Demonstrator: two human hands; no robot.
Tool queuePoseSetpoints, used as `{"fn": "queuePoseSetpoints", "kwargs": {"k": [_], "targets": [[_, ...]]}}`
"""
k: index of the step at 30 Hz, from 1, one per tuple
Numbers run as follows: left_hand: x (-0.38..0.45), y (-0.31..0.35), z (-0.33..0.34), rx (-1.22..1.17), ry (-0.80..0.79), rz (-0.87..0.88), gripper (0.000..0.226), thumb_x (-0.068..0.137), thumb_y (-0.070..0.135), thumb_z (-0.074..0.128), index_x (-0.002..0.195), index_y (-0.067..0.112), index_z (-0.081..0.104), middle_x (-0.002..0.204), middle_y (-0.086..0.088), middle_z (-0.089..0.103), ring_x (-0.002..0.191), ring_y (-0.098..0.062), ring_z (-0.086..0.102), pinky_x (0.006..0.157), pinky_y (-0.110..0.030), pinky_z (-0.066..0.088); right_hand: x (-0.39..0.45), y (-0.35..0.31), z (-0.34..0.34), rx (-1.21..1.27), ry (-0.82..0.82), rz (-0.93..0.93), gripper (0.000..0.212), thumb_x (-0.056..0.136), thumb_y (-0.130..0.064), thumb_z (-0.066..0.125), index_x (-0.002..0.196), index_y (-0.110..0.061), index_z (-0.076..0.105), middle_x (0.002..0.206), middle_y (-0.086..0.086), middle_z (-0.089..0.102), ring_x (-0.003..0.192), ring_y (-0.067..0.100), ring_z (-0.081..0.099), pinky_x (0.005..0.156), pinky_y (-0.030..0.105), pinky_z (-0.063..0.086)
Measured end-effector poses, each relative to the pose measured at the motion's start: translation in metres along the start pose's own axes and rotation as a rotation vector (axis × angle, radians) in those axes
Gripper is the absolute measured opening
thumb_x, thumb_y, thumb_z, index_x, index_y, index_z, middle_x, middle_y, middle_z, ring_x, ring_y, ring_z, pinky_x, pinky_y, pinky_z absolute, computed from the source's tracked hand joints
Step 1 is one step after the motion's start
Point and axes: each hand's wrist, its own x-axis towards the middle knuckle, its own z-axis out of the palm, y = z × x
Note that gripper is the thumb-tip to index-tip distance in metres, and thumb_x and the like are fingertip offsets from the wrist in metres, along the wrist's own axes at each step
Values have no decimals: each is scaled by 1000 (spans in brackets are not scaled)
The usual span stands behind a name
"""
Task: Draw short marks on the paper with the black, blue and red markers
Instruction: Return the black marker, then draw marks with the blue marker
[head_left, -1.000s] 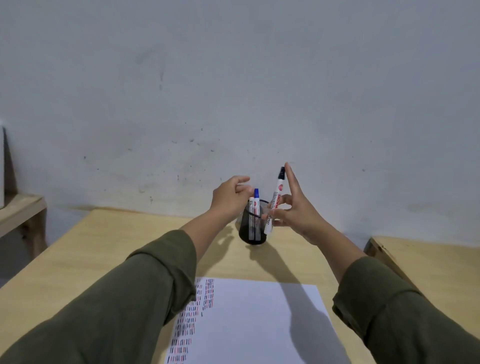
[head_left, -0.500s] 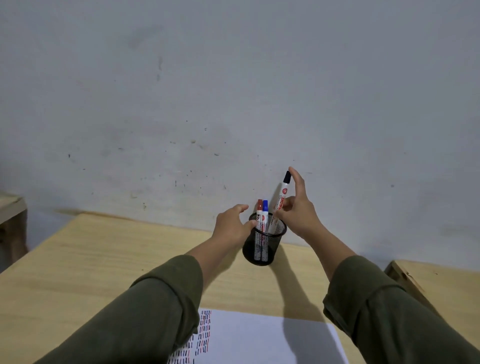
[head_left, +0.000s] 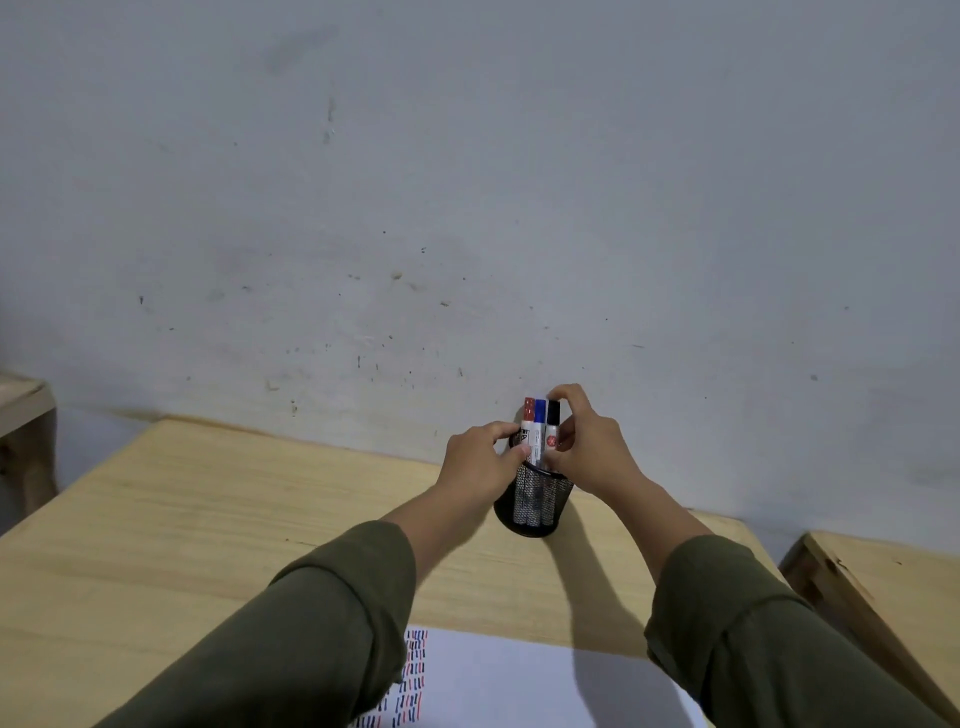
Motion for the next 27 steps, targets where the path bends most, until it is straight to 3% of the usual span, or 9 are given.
{"fn": "queuePoseSetpoints", "kwargs": {"k": [3,10,14,17,19,22,27], "targets": [[0,-2,1,-41,-3,-16,41,90,31,58,131,25,57,136,-1,56,126,-15,50,85,-12,32,3,2,2,-41,12,-10,56,74,-7,72,121,-17,44,83,11,62,72,21,58,54,19,42],[1,-3,2,-38,-3,-10,42,89,32,58,131,24,57,135,-3,57,130,-18,47,95,-19,34,10,7,7,-110,43,-37,62,77,-6,69,132,-24,47,103,4,40,93,21,49,75,25,40],[2,-2,2,-64,4,-19,42,89,31,60,130,24,57,136,-3,57,128,-17,49,88,-13,32,13,8,7,-141,43,-30,60,78,-6,68,133,-22,49,103,3,38,100,24,52,77,24,39],[1,-2,3,-79,15,-24,40,89,29,60,129,23,58,135,-3,57,127,-17,50,85,-12,31,10,7,5,-107,72,-23,55,75,-6,69,125,-22,52,103,4,40,94,23,53,68,20,38],[1,-2,3,-80,24,-26,41,88,30,61,128,24,58,135,-3,57,130,-18,47,89,-15,31,3,6,4,-46,110,-29,48,75,-11,71,117,-25,53,100,5,45,84,18,52,60,15,36],[1,-2,4,-55,39,-26,41,87,32,61,128,23,59,134,-3,58,131,-20,45,100,-24,35,-7,4,7,89,145,-13,40,77,-12,69,109,-27,50,94,6,60,76,19,57,58,19,41],[-7,7,1,-3,74,0,43,89,31,59,130,21,56,136,-4,56,132,-21,45,106,-28,33,-15,-1,2,269,256,31,50,80,-7,67,118,-26,40,83,4,60,76,16,61,61,16,44]]}}
